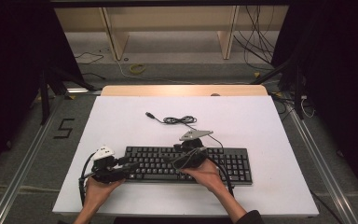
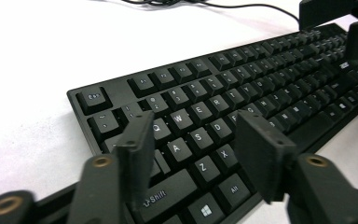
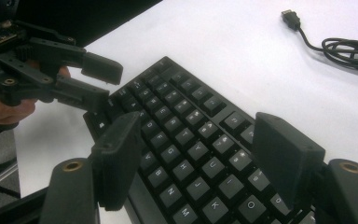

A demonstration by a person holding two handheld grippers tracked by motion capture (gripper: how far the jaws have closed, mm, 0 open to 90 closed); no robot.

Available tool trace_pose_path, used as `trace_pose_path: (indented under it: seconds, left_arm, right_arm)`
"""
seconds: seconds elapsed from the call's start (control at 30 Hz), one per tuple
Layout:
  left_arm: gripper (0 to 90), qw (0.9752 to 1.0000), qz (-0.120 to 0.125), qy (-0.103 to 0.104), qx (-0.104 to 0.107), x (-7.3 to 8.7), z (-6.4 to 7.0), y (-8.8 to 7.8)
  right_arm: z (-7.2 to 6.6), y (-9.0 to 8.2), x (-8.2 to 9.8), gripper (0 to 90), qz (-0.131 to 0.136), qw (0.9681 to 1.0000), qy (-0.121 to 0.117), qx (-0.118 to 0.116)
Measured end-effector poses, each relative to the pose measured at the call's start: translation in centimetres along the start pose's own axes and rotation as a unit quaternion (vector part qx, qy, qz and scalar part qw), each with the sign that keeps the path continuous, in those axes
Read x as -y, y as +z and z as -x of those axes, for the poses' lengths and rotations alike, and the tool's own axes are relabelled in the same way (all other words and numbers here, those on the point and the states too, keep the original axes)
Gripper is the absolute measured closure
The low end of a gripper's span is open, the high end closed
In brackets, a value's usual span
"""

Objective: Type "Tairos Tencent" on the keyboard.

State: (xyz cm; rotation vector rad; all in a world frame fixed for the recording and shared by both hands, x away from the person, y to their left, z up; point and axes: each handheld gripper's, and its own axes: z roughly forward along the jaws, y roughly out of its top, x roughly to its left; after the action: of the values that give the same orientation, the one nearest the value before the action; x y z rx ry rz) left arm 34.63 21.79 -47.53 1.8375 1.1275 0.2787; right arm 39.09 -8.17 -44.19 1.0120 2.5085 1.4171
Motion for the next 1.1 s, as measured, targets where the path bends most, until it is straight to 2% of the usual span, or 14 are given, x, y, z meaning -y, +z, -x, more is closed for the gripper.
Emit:
trace_pose_path:
  seconds: [0.07, 0.1, 0.13, 0.2, 0.27, 0.5, 0.63, 1.1]
  left_arm:
    - [55.0, 1.0000, -0.004, 0.002, -0.004, 0.0, -0.1, 0.2]
    - [55.0, 0.9999, -0.008, 0.005, -0.006, -0.1, -0.1, 0.3]
    - [62.0, 0.9999, -0.011, 0.008, -0.007, -0.1, -0.2, 0.4]
    - [65.3, 0.9998, -0.014, 0.007, -0.010, -0.1, -0.3, 0.6]
    - [73.5, 0.9997, -0.018, 0.009, -0.015, -0.2, -0.4, 0.7]
    - [86.3, 0.9990, -0.034, 0.023, -0.017, -0.2, -0.1, 1.3]
    - [89.0, 0.9988, -0.038, 0.027, -0.017, -0.3, -0.1, 1.4]
    - [89.3, 0.9980, -0.054, 0.028, -0.017, -0.2, 0.0, 1.7]
  right_arm:
    - [0.0, 0.1, 0.0, 34.1, -0.006, 1.0000, -0.001, 0.002]
    - [0.0, 0.1, 0.0, 34.1, -0.006, 1.0000, -0.001, 0.002]
    - [0.1, 0.1, 0.1, 34.1, -0.009, 1.0000, -0.002, 0.003]
    - [0.1, 0.1, 0.1, 34.1, -0.008, 1.0000, -0.001, 0.005]
    - [0.3, -0.1, 0.2, 34.0, -0.008, 0.9999, 0.001, 0.008]
    - [0.8, -0.5, 0.4, 34.1, -0.010, 0.9998, 0.002, 0.016]
    - [0.8, -0.6, 0.5, 34.1, -0.012, 0.9998, 0.003, 0.017]
    - [1.3, -1.0, 0.9, 35.2, -0.011, 0.9996, 0.003, 0.026]
